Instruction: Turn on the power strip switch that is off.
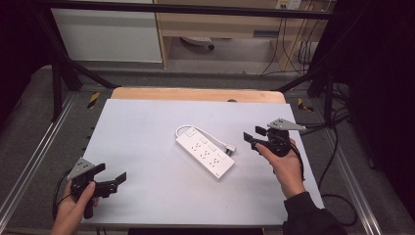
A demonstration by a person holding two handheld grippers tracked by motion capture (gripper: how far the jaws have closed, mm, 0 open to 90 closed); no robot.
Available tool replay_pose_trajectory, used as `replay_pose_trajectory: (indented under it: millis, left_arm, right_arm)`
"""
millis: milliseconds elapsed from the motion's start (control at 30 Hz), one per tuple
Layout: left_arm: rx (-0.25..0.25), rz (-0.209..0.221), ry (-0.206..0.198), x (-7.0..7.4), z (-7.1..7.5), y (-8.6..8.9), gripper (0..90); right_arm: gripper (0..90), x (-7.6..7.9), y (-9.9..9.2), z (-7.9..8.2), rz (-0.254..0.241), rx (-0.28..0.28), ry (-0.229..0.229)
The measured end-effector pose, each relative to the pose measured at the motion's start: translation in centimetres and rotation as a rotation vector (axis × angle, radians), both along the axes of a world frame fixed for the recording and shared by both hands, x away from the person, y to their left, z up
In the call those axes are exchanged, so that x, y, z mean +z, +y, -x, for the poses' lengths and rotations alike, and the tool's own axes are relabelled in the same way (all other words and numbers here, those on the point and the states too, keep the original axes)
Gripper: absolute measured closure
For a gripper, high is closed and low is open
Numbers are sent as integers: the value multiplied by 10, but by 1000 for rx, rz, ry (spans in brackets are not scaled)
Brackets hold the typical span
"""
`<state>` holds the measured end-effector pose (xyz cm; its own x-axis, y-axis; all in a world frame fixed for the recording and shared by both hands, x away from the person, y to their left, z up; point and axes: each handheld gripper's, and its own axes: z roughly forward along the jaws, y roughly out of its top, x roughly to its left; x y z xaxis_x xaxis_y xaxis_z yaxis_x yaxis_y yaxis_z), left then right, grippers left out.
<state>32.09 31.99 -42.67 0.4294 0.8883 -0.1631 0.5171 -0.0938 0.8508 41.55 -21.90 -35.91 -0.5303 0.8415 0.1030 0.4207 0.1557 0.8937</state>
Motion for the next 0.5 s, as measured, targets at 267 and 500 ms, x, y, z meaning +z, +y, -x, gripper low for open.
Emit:
replay_pose_trajectory:
  millis: [267, 500]
  left_arm:
    - [-2, -2, 3, -1, 0, -1, 60]
    - [-4, -2, 5, -1, 0, -1, 60]
  right_arm:
    - [537, -5, 8, -3, 10, 14, 2]
    - [594, -8, 18, -8, 11, 25, 6]
